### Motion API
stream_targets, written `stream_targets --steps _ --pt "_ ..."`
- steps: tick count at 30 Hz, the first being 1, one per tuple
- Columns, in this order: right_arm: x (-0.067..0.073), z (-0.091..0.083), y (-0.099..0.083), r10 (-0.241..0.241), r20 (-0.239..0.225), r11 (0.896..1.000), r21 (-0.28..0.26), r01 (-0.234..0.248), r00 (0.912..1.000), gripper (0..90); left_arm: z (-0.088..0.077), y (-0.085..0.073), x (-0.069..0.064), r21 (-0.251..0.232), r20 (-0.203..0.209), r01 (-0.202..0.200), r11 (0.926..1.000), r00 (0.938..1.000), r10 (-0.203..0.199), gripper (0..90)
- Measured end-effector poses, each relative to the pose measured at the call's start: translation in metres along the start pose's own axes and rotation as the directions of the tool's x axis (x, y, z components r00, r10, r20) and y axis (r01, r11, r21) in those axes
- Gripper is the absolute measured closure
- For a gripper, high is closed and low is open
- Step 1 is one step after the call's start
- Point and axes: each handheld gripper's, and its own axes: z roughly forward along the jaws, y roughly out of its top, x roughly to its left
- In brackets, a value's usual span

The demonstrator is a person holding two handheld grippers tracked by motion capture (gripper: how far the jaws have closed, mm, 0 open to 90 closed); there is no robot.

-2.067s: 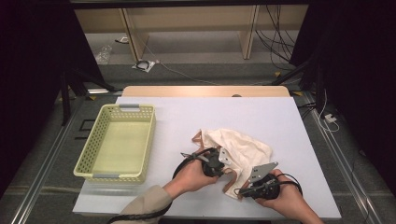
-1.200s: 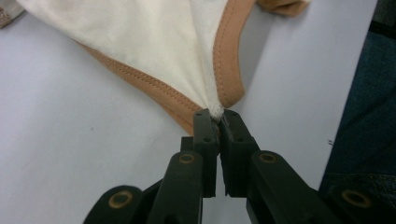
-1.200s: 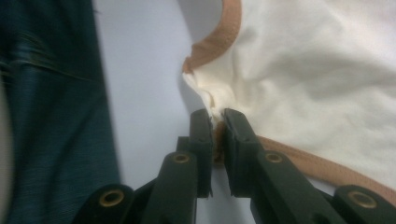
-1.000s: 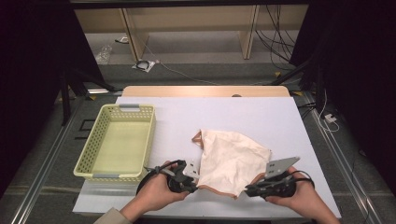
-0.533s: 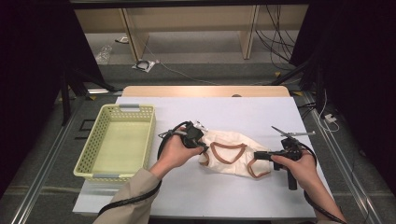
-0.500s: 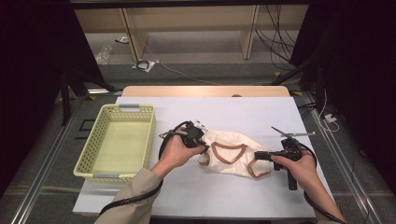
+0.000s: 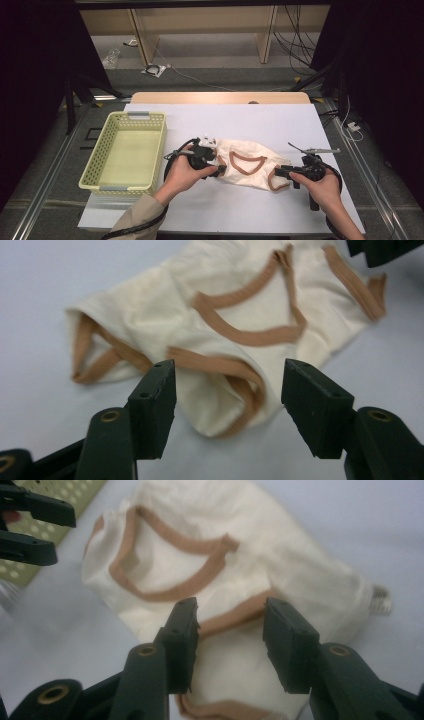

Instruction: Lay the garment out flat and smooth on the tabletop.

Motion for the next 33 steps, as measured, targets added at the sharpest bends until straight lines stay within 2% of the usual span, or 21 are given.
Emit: stream_targets --steps 3,5,8,9,10,13,15,17,20,22,24,26,27,31,33 --pt "0.006 0.005 -0.006 -0.006 0.001 0.999 0.039 0.006 1.0 56.7 0.011 -0.008 -0.01 0.037 0.016 -0.044 0.9984 0.9989 0.043 39.1" --pt "0.01 0.01 -0.006 -0.001 -0.008 0.999 0.04 0.001 1.0 56.5 0.02 -0.012 -0.014 0.06 0.017 -0.074 0.9955 0.9972 0.073 40.6" --pt "0.015 0.019 -0.006 -0.017 -0.002 0.998 0.054 0.017 0.9998 58.1 0.031 -0.014 -0.019 0.065 0.003 -0.109 0.9919 0.994 0.109 45.5" --pt "0.016 0.022 -0.005 -0.027 -0.001 0.998 0.054 0.027 0.9996 60.3 0.033 -0.014 -0.019 0.076 -0.008 -0.135 0.9879 0.9906 0.136 48.7" --pt "0.018 0.026 -0.005 -0.035 0.002 0.997 0.065 0.035 0.9994 63.2 0.035 -0.014 -0.019 0.079 -0.02 -0.145 0.9863 0.989 0.147 52.2" --pt "0.02 0.031 -0.006 -0.064 0.007 0.995 0.081 0.063 0.9979 77.4 0.039 -0.014 -0.018 0.088 -0.04 -0.157 0.9837 0.9862 0.161 63.7" --pt "0.02 0.03 -0.005 -0.086 0.002 0.993 0.083 0.086 0.9963 86.5 0.041 -0.015 -0.017 0.085 -0.042 -0.151 0.9848 0.987 0.155 69.6" --pt "0.02 0.027 -0.005 -0.093 0.001 0.992 0.081 0.092 0.9957 89.9 0.04 -0.015 -0.017 0.078 -0.038 -0.134 0.9879 0.9898 0.137 75.4" --pt "0.02 0.026 -0.006 -0.103 0.0 0.992 0.073 0.102 0.9947 90.0 0.037 -0.015 -0.017 0.066 -0.039 -0.117 0.9909 0.992 0.12 81.5" --pt "0.02 0.026 -0.006 -0.102 0.001 0.992 0.071 0.101 0.9948 90.0 0.035 -0.015 -0.017 0.053 -0.038 -0.103 0.9933 0.9937 0.105 82.5" --pt "0.02 0.025 -0.006 -0.089 0.007 0.994 0.071 0.088 0.996 90.0 0.033 -0.015 -0.016 0.054 -0.033 -0.106 0.993 0.9937 0.107 82.2" --pt "0.02 0.024 -0.005 -0.078 0.017 0.995 0.061 0.077 0.9968 86.8 0.031 -0.015 -0.014 0.046 -0.025 -0.098 0.9941 0.9947 0.1 80.4" --pt "0.02 0.023 -0.005 -0.064 0.03 0.997 0.053 0.062 0.9975 82.3 0.031 -0.016 -0.014 0.042 -0.021 -0.089 0.9951 0.9957 0.09 78.1" --pt "0.019 0.017 -0.005 -0.027 0.048 1.0 0.011 0.026 0.9985 69.1 0.024 -0.014 -0.01 0.013 -0.001 -0.048 0.9988 0.9989 0.048 60.6" --pt "0.019 0.013 -0.006 0.002 0.045 1.0 -0.003 -0.002 0.999 65.5 0.021 -0.013 -0.01 -0.001 0.004 -0.035 0.9994 0.9994 0.035 57.3"
